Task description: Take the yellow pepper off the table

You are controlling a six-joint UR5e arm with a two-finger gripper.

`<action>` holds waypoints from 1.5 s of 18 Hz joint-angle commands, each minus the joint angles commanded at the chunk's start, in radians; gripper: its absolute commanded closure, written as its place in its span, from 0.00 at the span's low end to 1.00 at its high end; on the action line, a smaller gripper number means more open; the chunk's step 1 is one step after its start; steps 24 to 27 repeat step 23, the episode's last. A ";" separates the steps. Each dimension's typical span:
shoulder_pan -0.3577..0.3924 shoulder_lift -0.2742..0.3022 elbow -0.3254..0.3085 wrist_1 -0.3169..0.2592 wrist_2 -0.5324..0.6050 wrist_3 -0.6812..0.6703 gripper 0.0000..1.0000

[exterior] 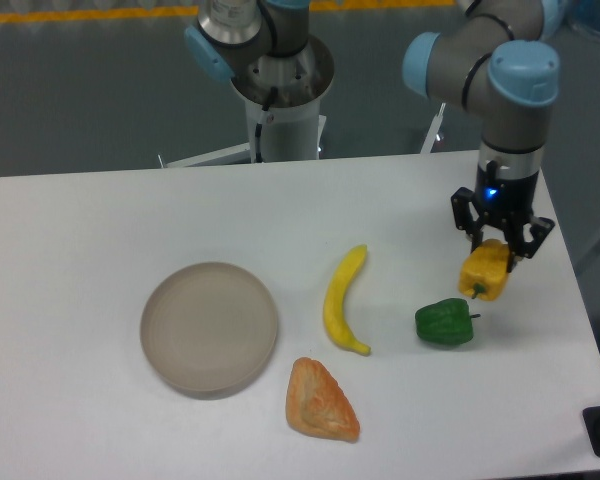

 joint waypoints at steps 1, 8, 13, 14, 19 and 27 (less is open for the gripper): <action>-0.003 -0.008 0.012 -0.014 0.021 0.000 0.64; -0.080 -0.064 0.074 -0.017 0.126 -0.009 0.64; -0.086 -0.071 0.074 -0.014 0.126 -0.015 0.64; -0.087 -0.071 0.075 -0.015 0.126 -0.015 0.64; -0.089 -0.071 0.074 -0.015 0.126 -0.015 0.64; -0.090 -0.071 0.071 -0.014 0.124 -0.017 0.64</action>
